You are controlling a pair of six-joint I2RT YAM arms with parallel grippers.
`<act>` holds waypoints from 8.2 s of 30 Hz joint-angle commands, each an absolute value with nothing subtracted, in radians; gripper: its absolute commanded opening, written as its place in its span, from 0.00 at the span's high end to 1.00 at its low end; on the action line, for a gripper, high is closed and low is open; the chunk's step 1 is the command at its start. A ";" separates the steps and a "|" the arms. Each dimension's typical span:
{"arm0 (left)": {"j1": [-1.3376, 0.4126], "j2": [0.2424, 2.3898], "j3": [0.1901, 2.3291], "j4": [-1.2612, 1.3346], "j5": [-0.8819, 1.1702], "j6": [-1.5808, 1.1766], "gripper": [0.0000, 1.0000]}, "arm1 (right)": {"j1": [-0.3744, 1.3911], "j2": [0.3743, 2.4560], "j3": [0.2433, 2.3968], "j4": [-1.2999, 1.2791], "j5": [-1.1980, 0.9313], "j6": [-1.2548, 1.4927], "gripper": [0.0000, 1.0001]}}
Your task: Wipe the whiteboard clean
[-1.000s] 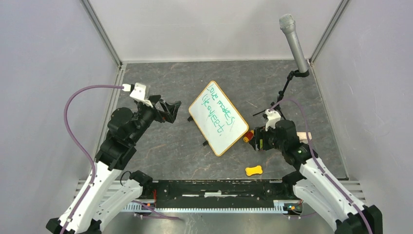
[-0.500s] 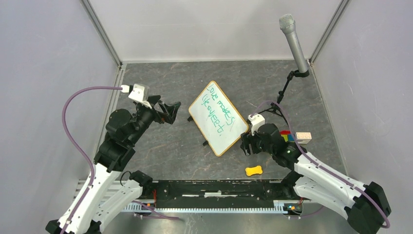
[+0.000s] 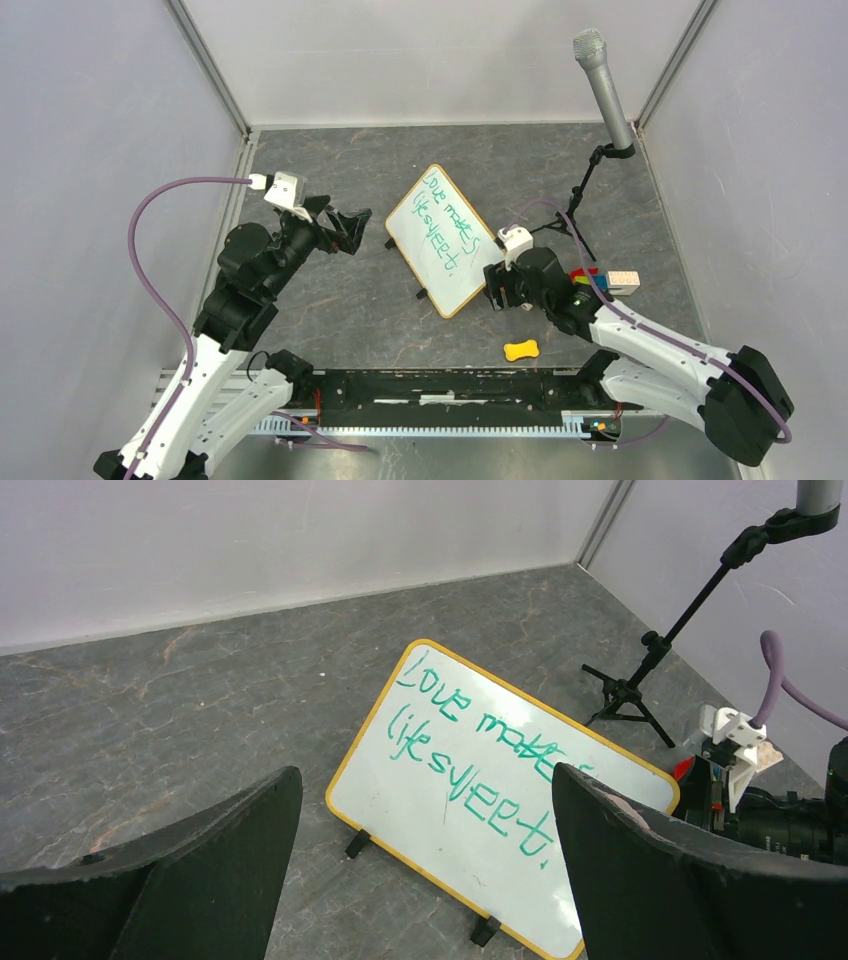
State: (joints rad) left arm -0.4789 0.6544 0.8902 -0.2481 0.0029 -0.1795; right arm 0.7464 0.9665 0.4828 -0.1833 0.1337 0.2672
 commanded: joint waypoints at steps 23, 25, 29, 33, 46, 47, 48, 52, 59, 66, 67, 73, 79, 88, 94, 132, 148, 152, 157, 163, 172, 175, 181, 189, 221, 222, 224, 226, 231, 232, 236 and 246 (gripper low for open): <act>-0.475 0.753 0.924 -0.265 -0.006 -0.185 0.00 | 0.752 0.874 0.484 -0.149 0.196 0.261 0.02; -0.476 0.782 0.926 -0.261 0.056 -0.191 0.00 | 0.751 0.807 0.464 -0.177 0.199 0.278 0.02; -0.496 0.861 0.938 -0.257 0.167 -0.225 0.00 | 0.752 0.676 0.486 -0.276 0.210 0.292 0.02; -0.576 0.916 0.929 -0.261 0.225 -0.278 0.00 | 0.752 0.556 0.572 -0.396 0.289 0.268 0.02; -1.234 1.242 0.854 -0.126 -0.101 -0.325 0.00 | 0.752 0.230 0.639 -0.511 0.488 0.248 0.02; -1.261 1.294 0.877 -0.118 -0.113 -0.313 0.00 | 0.752 0.206 0.634 -0.510 0.496 0.249 0.02; -1.289 1.338 0.898 -0.110 -0.126 -0.301 0.00 | 0.752 0.187 0.625 -0.506 0.501 0.247 0.02; -1.325 1.547 1.035 -0.125 -0.117 -0.266 0.00 | 0.752 0.100 0.609 -0.505 0.531 0.261 0.02; -1.344 1.804 1.260 -0.199 -0.089 -0.202 0.06 | 0.752 -0.060 0.590 -0.506 0.604 0.284 0.02; -1.386 1.950 1.414 -0.281 -0.119 -0.155 0.14 | 0.752 -0.120 0.587 -0.508 0.633 0.287 0.02; -1.394 1.962 1.420 -0.286 -0.127 -0.152 0.14 | 0.752 -0.123 0.587 -0.508 0.633 0.288 0.02; -1.412 1.994 1.409 -0.289 -0.152 -0.151 0.19 | 0.752 -0.148 0.583 -0.505 0.651 0.300 0.02; -1.412 2.030 1.411 -0.288 -0.171 -0.142 0.29 | 0.752 -0.147 0.581 -0.509 0.650 0.302 0.02; -1.417 2.023 1.384 -0.287 -0.202 -0.166 0.36 | 0.752 -0.131 0.577 -0.505 0.642 0.299 0.02; -1.420 1.984 1.345 -0.268 -0.264 -0.195 0.48 | 0.752 -0.123 0.577 -0.502 0.645 0.298 0.02; -0.857 1.131 0.996 0.102 -0.158 -0.302 0.59 | 0.747 0.733 0.617 -0.270 0.269 0.352 0.02; -0.704 1.218 0.839 0.323 -0.035 -0.303 0.59 | 0.479 0.955 0.716 -0.176 -0.260 0.243 0.04; -0.687 1.261 0.821 0.376 0.063 -0.315 0.59 | 0.451 1.005 0.744 -0.185 -0.296 0.237 0.13; -0.688 1.304 0.790 0.455 0.079 -0.313 0.59 | 0.414 1.035 0.731 -0.145 -0.368 0.247 0.26; -0.687 1.363 0.759 0.523 0.048 -0.355 0.61 | 0.396 1.097 0.741 -0.097 -0.470 0.271 0.41; -0.695 1.425 0.666 0.677 -0.009 -0.518 0.63 | 0.394 1.113 0.735 -0.055 -0.491 0.291 0.61; -0.714 1.460 0.662 0.710 -0.005 -0.534 0.63 | 0.396 1.116 0.732 -0.050 -0.492 0.295 0.65; -0.726 1.490 0.693 0.675 -0.005 -0.506 0.57 | 0.394 1.117 0.718 -0.028 -0.505 0.312 0.82; -0.726 1.453 0.702 0.621 -0.032 -0.468 0.29 | 0.394 1.123 0.718 -0.034 -0.508 0.309 0.88; -0.804 1.558 0.735 0.754 0.173 -0.369 0.73 | 0.394 1.160 0.744 -0.021 -0.524 0.316 1.00; -0.812 1.565 0.731 0.774 0.173 -0.370 0.73 | 0.394 1.163 0.752 -0.024 -0.525 0.315 1.00; -0.828 1.575 0.715 0.818 0.161 -0.388 0.73 | 0.394 1.169 0.767 -0.028 -0.525 0.314 1.00; -0.831 1.578 0.669 0.908 0.147 -0.434 0.74 | 0.394 1.173 0.780 -0.029 -0.529 0.309 1.00; -0.814 1.578 0.688 0.820 0.051 -0.442 0.73 | 0.394 1.178 0.790 -0.037 -0.539 0.298 1.00; -0.808 1.581 0.705 0.776 0.034 -0.433 0.73 | 0.394 1.179 0.789 -0.039 -0.540 0.296 1.00; -0.768 1.585 0.727 0.713 0.009 -0.425 0.74 | 0.394 1.182 0.775 -0.032 -0.540 0.293 1.00; -0.593 1.660 0.822 0.638 0.050 -0.496 0.76 | 0.394 1.189 0.763 -0.007 -0.563 0.306 1.00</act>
